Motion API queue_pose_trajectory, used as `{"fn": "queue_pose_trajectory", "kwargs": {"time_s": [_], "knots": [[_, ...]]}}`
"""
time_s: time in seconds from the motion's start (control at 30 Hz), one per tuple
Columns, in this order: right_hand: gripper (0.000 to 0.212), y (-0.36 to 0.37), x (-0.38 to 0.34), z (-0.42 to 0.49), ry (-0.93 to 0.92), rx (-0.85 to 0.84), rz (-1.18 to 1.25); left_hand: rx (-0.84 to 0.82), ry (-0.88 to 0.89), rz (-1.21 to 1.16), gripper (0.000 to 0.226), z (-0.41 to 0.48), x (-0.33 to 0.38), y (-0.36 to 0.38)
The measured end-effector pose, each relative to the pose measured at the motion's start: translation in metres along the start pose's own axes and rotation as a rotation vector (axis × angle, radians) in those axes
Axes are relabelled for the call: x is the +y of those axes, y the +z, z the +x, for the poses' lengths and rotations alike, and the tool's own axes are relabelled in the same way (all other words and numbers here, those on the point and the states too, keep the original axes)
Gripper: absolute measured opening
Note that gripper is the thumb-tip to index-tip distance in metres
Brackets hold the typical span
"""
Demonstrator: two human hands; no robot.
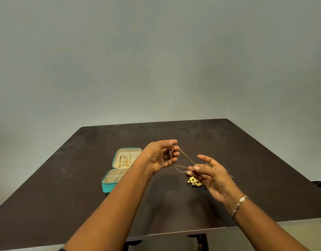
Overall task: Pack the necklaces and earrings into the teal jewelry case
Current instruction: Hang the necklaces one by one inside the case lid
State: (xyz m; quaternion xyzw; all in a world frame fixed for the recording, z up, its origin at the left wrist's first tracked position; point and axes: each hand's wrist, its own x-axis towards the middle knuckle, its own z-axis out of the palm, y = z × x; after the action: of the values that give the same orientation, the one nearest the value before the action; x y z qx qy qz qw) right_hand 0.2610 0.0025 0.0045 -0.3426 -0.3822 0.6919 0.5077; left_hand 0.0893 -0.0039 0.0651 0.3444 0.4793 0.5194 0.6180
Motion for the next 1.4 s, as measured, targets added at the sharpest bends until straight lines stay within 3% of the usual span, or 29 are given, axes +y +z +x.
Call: {"fn": "queue_pose_trajectory", "kwargs": {"time_s": [0.2,0.4,0.57,0.87,1.07,1.23,1.4], "knots": [[0.034,0.001,-0.006,-0.002,0.068,0.008,0.060,0.082,-0.055,-0.122,0.019,0.001,-0.010,-0.011],[0.042,0.009,-0.018,-0.005,0.109,-0.070,0.161,0.101,-0.121,-0.286,0.021,-0.001,-0.025,-0.022],[0.033,0.025,-0.029,-0.004,0.103,-0.050,0.128,0.110,-0.145,-0.325,0.013,-0.003,-0.038,-0.028],[0.036,0.077,-0.057,0.015,-0.053,-0.083,-0.402,0.100,-0.054,-0.255,0.012,-0.002,-0.038,-0.045],[0.037,0.098,-0.072,0.033,-0.108,-0.145,-0.657,0.153,0.207,0.096,0.014,-0.004,-0.014,-0.063],[0.021,0.107,-0.076,0.046,-0.186,-0.177,-0.928,0.413,0.423,0.271,0.010,0.001,0.013,-0.110],[0.012,0.118,-0.066,0.056,-0.315,-0.223,-1.258,0.682,0.313,0.461,0.012,0.026,0.002,-0.166]]}}
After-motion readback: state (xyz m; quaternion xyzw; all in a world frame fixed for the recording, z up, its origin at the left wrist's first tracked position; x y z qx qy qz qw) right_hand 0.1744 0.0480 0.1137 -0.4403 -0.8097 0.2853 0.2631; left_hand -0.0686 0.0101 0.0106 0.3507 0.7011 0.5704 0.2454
